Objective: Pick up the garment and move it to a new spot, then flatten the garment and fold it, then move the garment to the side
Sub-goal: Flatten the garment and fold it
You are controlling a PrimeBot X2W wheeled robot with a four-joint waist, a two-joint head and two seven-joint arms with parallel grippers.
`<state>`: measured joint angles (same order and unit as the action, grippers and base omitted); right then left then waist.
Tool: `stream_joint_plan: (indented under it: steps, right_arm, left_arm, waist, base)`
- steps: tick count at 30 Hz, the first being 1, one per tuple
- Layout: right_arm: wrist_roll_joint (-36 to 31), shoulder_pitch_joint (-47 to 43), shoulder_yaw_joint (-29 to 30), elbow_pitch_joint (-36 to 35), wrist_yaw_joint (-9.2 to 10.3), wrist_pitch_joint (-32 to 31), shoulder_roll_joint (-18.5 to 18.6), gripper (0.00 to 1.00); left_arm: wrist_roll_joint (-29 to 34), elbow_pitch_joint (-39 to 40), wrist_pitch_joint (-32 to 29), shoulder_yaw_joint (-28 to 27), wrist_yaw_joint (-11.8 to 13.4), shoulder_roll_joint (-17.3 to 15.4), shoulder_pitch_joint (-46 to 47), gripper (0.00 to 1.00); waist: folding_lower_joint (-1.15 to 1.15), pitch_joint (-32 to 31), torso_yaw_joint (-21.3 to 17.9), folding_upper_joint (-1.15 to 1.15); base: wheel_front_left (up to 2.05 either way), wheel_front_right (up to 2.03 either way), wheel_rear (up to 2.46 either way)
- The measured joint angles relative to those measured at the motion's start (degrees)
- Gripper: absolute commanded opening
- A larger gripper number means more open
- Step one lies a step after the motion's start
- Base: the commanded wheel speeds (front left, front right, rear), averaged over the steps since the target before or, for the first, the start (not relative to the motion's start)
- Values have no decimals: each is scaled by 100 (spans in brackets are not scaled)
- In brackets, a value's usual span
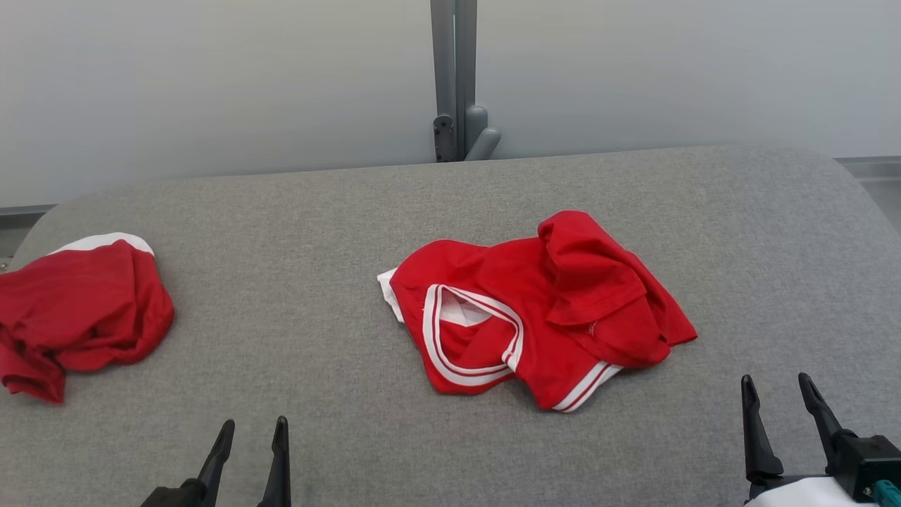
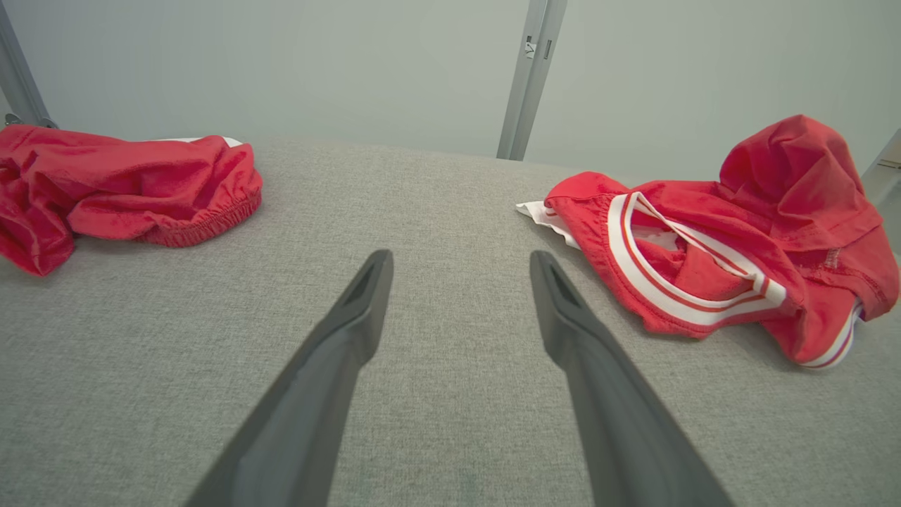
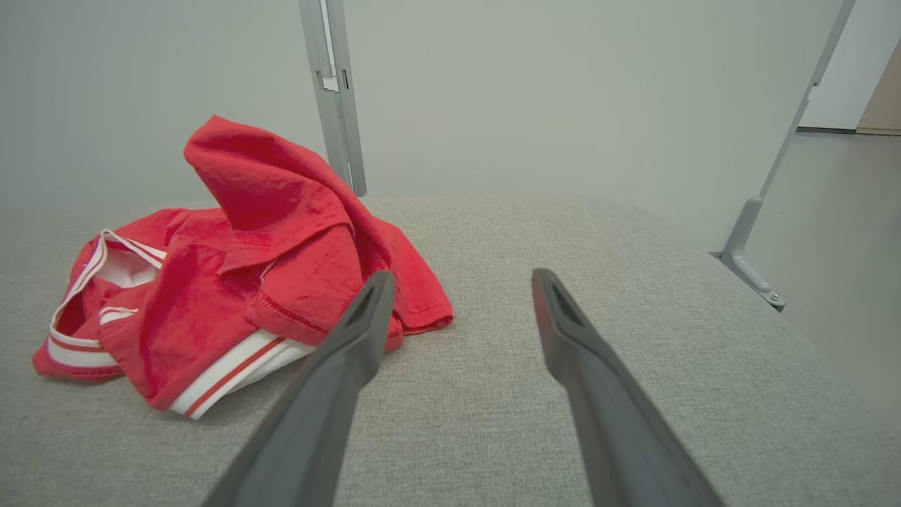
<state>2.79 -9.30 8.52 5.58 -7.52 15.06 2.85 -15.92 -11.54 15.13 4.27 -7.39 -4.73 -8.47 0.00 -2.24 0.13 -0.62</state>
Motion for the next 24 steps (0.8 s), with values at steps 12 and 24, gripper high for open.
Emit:
stream_joint_plan:
  steps: [12, 24]
  right_arm:
    - [-42, 79, -111, 3, 0, 0, 0, 100]
    - [25, 283, -277, 26, 0, 0, -4, 100]
  left_arm:
    - [-18, -80, 1, 903, 0, 38, 394, 100]
    - [20, -1540, -297, 2523, -2, 159, 2097, 100]
  waist:
    - [0, 85, -161, 0]
    - [0, 488, -625, 0]
  base:
    - [0, 0, 0]
    - [0, 0, 0]
